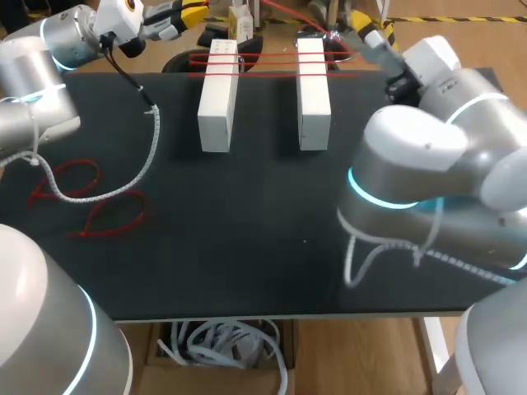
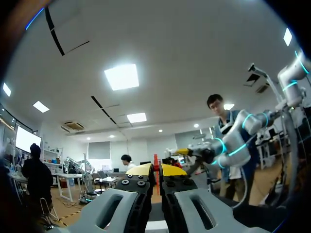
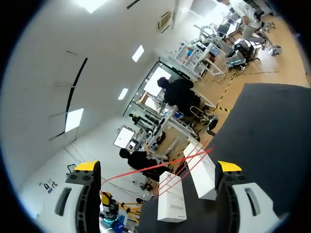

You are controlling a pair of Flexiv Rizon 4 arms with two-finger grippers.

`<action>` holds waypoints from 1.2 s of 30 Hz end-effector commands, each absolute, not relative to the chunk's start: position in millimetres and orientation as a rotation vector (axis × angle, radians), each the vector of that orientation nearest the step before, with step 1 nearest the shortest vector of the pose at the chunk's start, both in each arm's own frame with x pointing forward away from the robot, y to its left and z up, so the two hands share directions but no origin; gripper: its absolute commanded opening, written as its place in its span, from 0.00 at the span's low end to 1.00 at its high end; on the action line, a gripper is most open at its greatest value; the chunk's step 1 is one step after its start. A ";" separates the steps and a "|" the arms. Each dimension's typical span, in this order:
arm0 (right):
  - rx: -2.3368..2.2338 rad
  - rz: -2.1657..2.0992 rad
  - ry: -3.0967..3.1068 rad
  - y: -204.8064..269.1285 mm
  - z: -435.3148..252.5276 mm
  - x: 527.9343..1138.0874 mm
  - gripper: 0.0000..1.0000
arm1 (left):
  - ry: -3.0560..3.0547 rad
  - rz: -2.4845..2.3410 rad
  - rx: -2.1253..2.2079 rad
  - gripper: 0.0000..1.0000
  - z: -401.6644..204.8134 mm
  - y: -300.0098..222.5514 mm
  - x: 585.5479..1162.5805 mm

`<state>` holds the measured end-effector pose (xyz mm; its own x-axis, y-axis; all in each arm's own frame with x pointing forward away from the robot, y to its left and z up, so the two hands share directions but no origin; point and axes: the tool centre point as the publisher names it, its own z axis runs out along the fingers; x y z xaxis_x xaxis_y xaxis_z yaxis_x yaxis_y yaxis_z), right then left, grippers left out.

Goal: Grab the tape and strap the tape.

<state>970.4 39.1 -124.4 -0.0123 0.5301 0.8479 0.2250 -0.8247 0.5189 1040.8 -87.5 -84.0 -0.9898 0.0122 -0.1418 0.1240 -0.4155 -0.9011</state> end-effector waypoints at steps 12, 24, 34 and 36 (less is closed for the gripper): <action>1.880 1.958 0.569 38.7 -133.0 969.7 1.00 | 1.659 -2.582 0.196 0.00 -84.5 -87.4 1041.1; 1.973 2.010 0.454 44.7 -135.3 965.7 1.00 | 1.659 -2.582 0.196 0.00 -84.5 -87.4 1041.1; 2.089 2.097 0.112 58.1 -135.1 953.3 1.00 | 1.659 -2.582 0.196 0.00 -84.5 -87.4 1041.1; 2.107 2.112 0.038 58.5 -134.7 951.3 1.00 | 1.659 -2.582 0.196 0.00 -84.5 -87.4 1041.1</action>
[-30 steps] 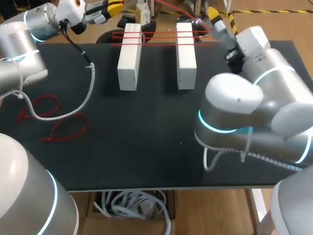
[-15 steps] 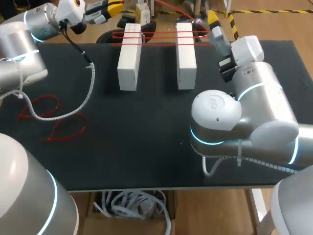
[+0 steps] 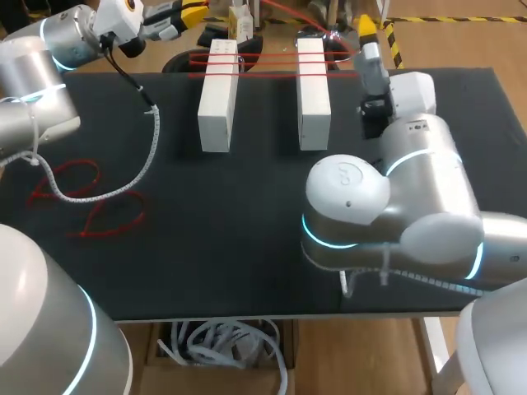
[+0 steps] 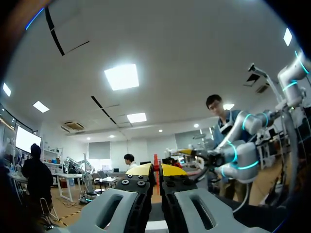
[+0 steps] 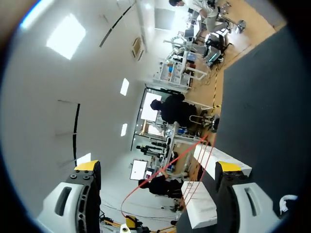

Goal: Grab the tape and strap the tape.

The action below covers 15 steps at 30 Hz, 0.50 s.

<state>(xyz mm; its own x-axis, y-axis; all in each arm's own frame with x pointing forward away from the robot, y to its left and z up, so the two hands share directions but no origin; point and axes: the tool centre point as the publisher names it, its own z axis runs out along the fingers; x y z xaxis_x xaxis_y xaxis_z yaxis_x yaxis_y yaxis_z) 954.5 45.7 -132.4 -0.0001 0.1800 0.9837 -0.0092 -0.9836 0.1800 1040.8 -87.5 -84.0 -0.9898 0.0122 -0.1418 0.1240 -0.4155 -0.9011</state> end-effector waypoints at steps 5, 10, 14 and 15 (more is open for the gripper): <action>2.153 2.105 -0.154 54.6 -134.1 952.1 1.00 | 1.659 -2.582 0.196 0.00 -84.5 -87.4 1041.1; 2.168 2.110 -0.285 51.3 -131.2 957.1 1.00 | 1.659 -2.582 0.196 0.00 -84.5 -87.4 1041.1; 2.177 2.123 -0.353 47.2 -130.3 963.6 1.00 | 1.659 -2.582 0.196 0.00 -84.5 -87.4 1041.1; 2.178 2.124 -0.362 46.0 -130.7 965.7 1.00 | 1.659 -2.582 0.196 0.00 -84.5 -87.4 1041.1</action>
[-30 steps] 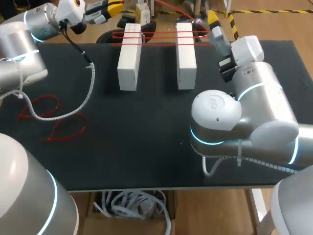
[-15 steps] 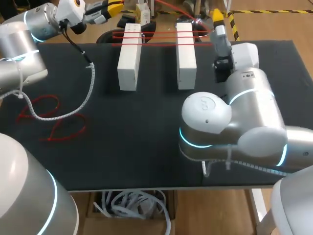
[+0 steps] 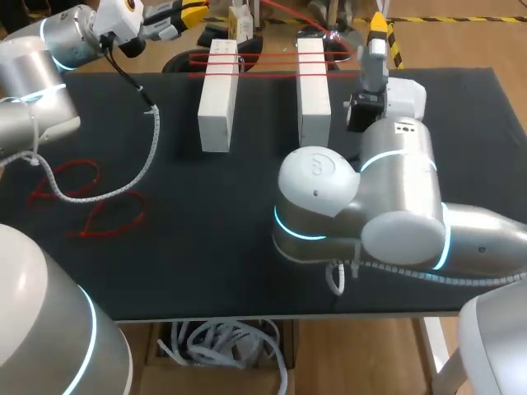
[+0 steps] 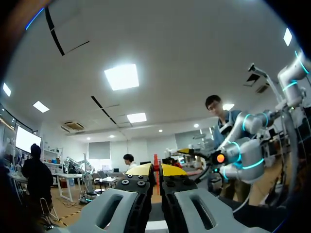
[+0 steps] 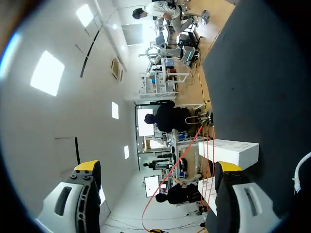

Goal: Grab the tape and strap the tape.

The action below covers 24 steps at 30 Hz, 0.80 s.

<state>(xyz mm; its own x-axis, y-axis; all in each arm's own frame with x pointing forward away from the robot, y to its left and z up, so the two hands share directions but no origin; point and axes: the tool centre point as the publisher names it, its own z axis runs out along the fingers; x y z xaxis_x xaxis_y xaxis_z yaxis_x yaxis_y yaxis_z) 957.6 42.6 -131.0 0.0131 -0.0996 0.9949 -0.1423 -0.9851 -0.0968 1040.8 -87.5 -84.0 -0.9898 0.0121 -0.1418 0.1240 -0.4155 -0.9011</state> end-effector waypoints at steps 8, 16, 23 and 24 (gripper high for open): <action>2.241 2.148 -0.337 44.2 -134.6 979.4 1.00 | 1.659 -2.582 0.196 0.00 -84.5 -87.4 1041.1; 2.292 2.182 -0.302 38.8 -145.2 1003.3 1.00 | 1.659 -2.582 0.196 0.00 -84.5 -87.4 1041.1; 2.300 2.191 -0.328 32.5 -150.8 1021.2 1.00 | 1.659 -2.582 0.196 0.00 -84.5 -87.4 1041.1; 2.302 2.193 -0.331 32.2 -151.4 1024.0 1.00 | 1.659 -2.582 0.196 0.00 -84.5 -87.4 1041.1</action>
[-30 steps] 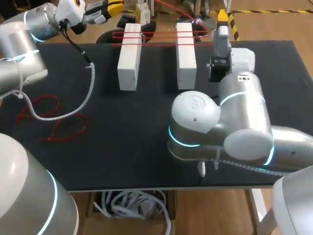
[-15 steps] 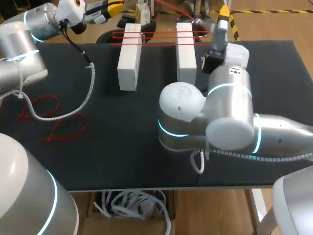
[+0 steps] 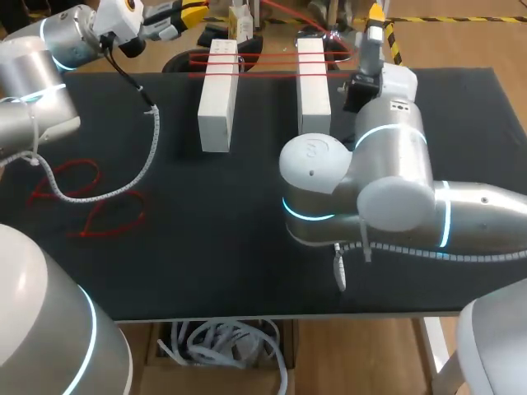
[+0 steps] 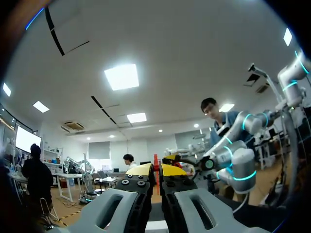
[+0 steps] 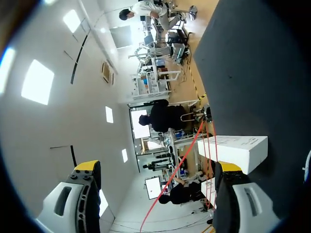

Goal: Grab the tape and strap the tape.

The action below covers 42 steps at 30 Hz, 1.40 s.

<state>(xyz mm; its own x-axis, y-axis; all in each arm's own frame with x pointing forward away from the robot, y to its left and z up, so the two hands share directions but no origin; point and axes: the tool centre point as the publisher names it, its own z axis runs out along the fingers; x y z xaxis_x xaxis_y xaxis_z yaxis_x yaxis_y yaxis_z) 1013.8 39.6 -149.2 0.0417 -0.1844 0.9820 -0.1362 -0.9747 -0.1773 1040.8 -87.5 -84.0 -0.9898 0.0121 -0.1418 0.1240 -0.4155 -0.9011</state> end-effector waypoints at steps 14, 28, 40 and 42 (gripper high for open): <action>-2.197 -2.084 0.368 35.1 -157.1 1060.3 1.00 | 1.659 -2.582 0.196 0.00 -84.5 -87.4 1041.1; -2.146 -2.065 0.380 47.3 -152.8 1059.4 0.37 | 1.659 -2.582 0.196 0.00 -84.5 -87.4 1041.1; -2.138 -2.065 0.387 50.9 -151.8 1050.7 0.38 | 1.659 -2.582 0.196 0.00 -84.5 -87.4 1041.1; -2.137 -2.064 0.392 51.4 -151.6 1049.9 0.37 | 1.659 -2.582 0.196 0.00 -84.5 -87.4 1041.1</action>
